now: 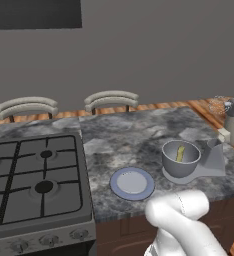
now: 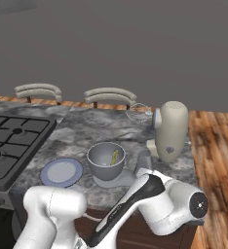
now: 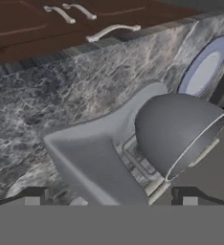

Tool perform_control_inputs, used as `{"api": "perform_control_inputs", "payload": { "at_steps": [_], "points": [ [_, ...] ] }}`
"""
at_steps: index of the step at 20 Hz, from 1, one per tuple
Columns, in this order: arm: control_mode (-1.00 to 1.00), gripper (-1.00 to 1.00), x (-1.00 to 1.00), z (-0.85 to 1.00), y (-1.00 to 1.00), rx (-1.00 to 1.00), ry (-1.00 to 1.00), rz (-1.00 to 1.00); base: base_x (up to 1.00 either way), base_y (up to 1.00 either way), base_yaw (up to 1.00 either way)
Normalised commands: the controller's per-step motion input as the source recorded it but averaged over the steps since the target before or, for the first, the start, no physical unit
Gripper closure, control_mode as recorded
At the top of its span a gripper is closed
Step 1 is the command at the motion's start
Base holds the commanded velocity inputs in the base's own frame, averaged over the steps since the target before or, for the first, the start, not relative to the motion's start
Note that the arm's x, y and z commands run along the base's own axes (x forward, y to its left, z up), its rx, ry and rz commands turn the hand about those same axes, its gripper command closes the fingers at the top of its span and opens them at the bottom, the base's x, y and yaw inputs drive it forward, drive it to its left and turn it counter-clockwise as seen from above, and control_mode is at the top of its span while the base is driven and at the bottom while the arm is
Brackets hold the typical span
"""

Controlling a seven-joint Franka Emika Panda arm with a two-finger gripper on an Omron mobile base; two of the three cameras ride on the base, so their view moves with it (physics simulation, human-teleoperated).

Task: Add butter and sugar cubes to the stand mixer bowl and then turn on the stand mixer to begin making frosting.

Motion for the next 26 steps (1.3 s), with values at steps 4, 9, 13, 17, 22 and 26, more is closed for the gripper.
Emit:
{"api": "perform_control_inputs", "payload": {
  "at_steps": [4,9,13,17,22,26],
  "points": [
    [-1.0,-1.0,0.25,-0.07,-0.42,0.03,-0.18,0.3,0.0,0.0,0.0],
    [-1.0,-1.0,0.23,-0.23,-0.34,0.0,-0.11,0.25,0.0,0.0,0.0],
    [-1.0,-1.0,0.33,-0.3,-0.38,0.0,-0.13,0.2,0.0,0.0,0.0],
    [-1.0,-1.0,0.12,-0.19,-0.24,0.0,-0.28,0.14,0.0,0.0,0.0],
    [-1.0,-1.0,0.08,-0.1,-0.08,0.0,-0.33,0.06,0.0,0.0,0.0],
    [-1.0,-1.0,0.14,-0.08,-0.01,0.0,-0.31,0.1,0.0,0.0,0.0]
  ]
}}
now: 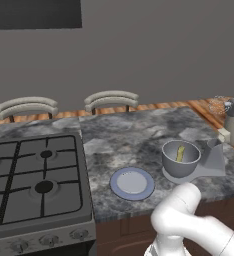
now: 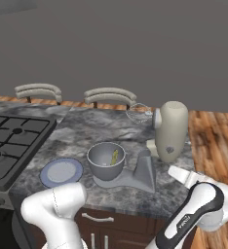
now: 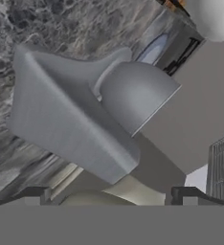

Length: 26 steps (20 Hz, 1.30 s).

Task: Add butter and sugar cubes to the stand mixer bowl and then turn on the stand mixer to begin making frosting.

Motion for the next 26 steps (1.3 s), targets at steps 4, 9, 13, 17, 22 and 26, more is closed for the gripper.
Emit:
{"api": "perform_control_inputs", "payload": {
  "at_steps": [4,9,13,17,22,26],
  "points": [
    [-1.0,-1.0,0.2,-0.15,-0.02,0.0,-0.31,0.11,0.0,0.0,0.0],
    [-1.0,-1.0,0.22,-0.27,-0.19,-0.01,-0.2,0.02,0.0,0.0,0.0],
    [-1.0,-1.0,0.31,-0.28,-0.12,-0.05,-0.09,-0.05,0.0,0.0,0.0],
    [-1.0,-1.0,0.4,-0.34,-0.01,-0.07,-0.07,-0.1,0.0,0.0,0.0],
    [-1.0,-1.0,0.36,-0.13,0.0,-0.06,-0.07,-0.07,0.0,0.0,0.0],
    [-1.0,-1.0,0.12,0.12,0.03,-0.02,-0.14,0.0,0.0,0.0,0.0]
  ]
}}
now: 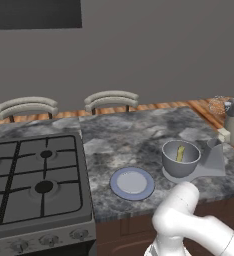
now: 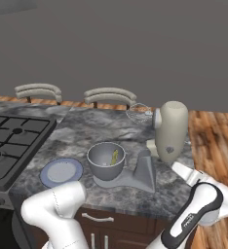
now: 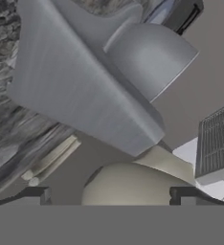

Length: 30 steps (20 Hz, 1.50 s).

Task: Add butter and sugar cubes to the stand mixer bowl and then turn on the stand mixer to begin making frosting.

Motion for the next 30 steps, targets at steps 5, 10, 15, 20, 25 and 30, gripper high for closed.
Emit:
{"api": "perform_control_inputs", "payload": {
  "at_steps": [5,10,15,20,25,30],
  "points": [
    [-1.0,-1.0,0.18,0.3,0.23,0.0,-0.17,0.11,0.0,0.0,0.0],
    [-1.0,-1.0,0.23,0.37,0.32,0.0,-0.15,0.18,0.0,0.0,0.0],
    [-1.0,-1.0,0.09,0.58,0.37,-0.03,-0.14,0.14,0.0,0.0,0.0],
    [-1.0,-1.0,0.0,0.48,0.41,-0.08,-0.11,0.1,0.0,0.0,0.0],
    [-1.0,-1.0,0.0,0.44,0.45,-0.09,-0.09,0.1,0.0,0.0,0.0],
    [-1.0,-1.0,0.0,0.48,0.52,-0.09,-0.06,0.11,0.0,0.0,0.0]
  ]
}}
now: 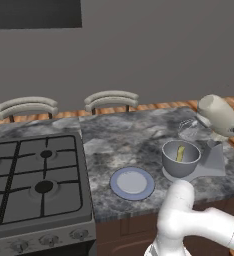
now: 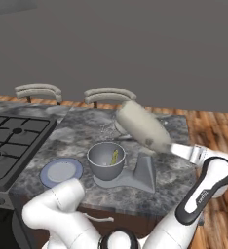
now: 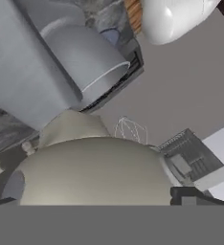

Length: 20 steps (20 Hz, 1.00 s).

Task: Add butter and sugar cubes to the stand mixer bowl and then turn on the stand mixer to begin making frosting.

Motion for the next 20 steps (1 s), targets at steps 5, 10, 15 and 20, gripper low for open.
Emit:
{"api": "perform_control_inputs", "payload": {
  "at_steps": [5,10,15,20],
  "points": [
    [-1.0,-1.0,0.0,0.44,0.55,-0.09,-0.05,0.11,0.0,0.0,0.0],
    [-1.0,-1.0,-0.16,0.09,0.41,-0.1,-0.06,0.05,0.0,0.0,0.0],
    [-1.0,-1.0,-0.89,0.11,0.03,-0.09,-0.3,0.0,0.0,0.0,0.0],
    [-1.0,-1.0,-1.0,0.1,0.06,-0.07,-0.42,-0.06,0.0,0.0,0.0]
  ]
}}
